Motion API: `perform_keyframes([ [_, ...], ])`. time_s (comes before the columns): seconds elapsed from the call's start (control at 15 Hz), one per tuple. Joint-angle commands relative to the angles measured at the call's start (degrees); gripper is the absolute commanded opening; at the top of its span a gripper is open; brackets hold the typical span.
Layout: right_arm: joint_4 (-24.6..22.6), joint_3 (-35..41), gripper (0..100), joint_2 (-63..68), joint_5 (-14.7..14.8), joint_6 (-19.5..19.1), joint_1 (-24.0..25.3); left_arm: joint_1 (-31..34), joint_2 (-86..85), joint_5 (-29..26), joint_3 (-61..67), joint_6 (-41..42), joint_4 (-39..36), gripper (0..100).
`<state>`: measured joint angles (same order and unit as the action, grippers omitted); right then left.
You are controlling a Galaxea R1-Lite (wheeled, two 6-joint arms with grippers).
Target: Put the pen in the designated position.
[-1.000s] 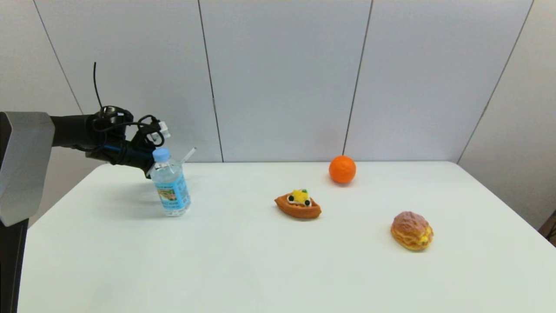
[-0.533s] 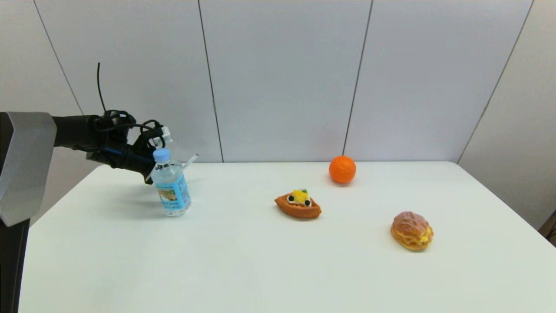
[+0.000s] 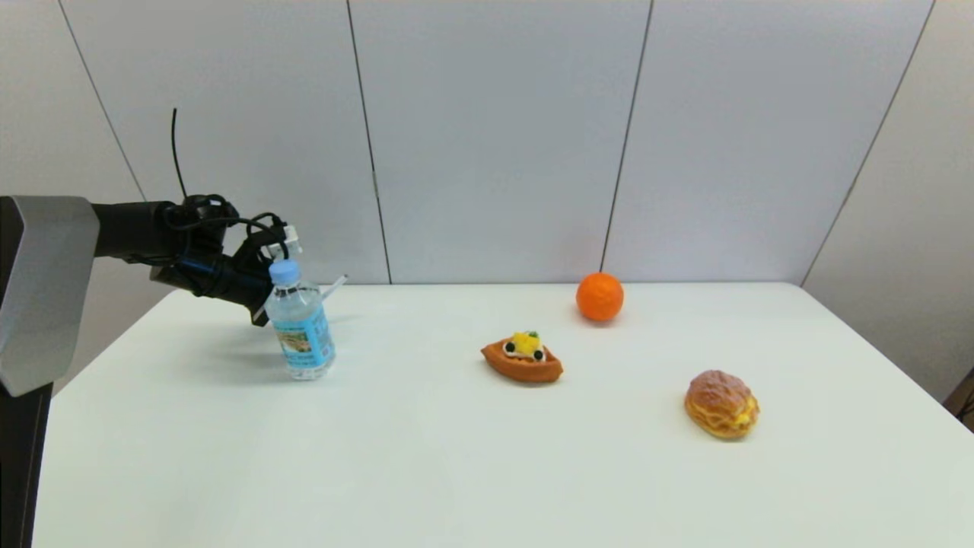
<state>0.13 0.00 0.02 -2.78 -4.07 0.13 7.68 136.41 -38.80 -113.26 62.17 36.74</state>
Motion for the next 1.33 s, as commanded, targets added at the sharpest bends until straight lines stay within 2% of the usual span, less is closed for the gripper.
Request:
perform_keyframes([
  [0.07, 0.0, 0.0, 100, 0.1, 0.0, -0.1, 0.0, 0.1, -0.2, -0.2, 0.0, 0.2, 0.0, 0],
  [0.4, 0.0, 0.0, 100, 0.0, 0.0, -0.1, 0.0, 0.1, -0.3, -0.3, 0.0, 0.2, -0.2, 0],
  [0.47, 0.0, 0.0, 100, 0.0, 0.0, -0.1, 0.0, 0.2, -0.3, -0.3, 0.0, 0.2, -0.3, 100],
  [0.93, 0.0, 0.0, 100, 0.0, 0.0, -0.1, 0.0, 0.5, -0.4, -0.3, 0.0, 0.1, -0.1, 100],
  [1.13, 0.0, 0.0, 100, 0.0, 0.0, -0.1, 0.0, 3.6, -2.8, 0.0, 0.0, 0.4, -0.2, 100],
  [1.33, 0.0, 0.0, 100, 0.0, 0.0, -0.1, 0.0, 9.6, -9.8, 3.8, 0.1, 0.5, -0.3, 100],
])
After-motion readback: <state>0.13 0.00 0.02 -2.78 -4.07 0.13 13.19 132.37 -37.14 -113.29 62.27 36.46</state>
